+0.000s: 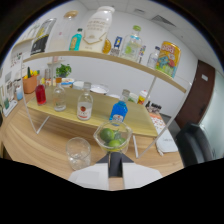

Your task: Make me a cup of Mojito.

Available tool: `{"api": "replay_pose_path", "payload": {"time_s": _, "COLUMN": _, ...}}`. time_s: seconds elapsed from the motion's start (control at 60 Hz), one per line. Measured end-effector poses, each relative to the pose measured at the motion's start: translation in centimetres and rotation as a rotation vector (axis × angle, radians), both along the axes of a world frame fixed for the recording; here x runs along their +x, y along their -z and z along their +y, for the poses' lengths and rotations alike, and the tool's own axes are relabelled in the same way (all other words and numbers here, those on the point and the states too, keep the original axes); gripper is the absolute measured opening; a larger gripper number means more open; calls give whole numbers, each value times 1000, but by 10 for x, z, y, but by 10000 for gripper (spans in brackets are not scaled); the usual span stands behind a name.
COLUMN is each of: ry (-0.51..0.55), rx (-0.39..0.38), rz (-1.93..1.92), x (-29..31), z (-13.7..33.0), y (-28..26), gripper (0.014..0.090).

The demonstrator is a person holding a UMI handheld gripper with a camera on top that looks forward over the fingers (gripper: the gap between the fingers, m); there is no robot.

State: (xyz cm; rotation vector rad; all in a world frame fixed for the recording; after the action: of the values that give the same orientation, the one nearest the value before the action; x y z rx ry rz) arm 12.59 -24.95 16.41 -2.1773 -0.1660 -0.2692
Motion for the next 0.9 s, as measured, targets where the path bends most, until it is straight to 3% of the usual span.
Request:
{"api": "replay_pose_path", "payload": {"time_s": 0.25, "ry": -228, "rx": 131, "rz": -639, "x": 6, "z": 27, "y": -39, "gripper": 158}}
{"api": "replay_pose_path", "payload": {"time_s": 0.517, "ry": -547, "rx": 195, "rz": -1163, "x": -21, "z": 33, "y": -52, "gripper": 159}}
{"api": "replay_pose_path", "payload": {"time_s": 0.6, "ry": -626, "rx": 176, "rz": -1259, "x": -25, "z": 34, "y": -45, "gripper": 156}}
{"api": "replay_pose_path", "payload": {"time_s": 0.717, "ry": -698, "rx": 186, "rz": -1370, "x": -30, "z": 38, "y": -43, "gripper": 157}}
{"api": "replay_pose_path", "payload": {"time_s": 0.9, "ry": -716, "rx": 202, "rz": -1386, "x": -33, "z": 39, "y": -46, "gripper": 157}}
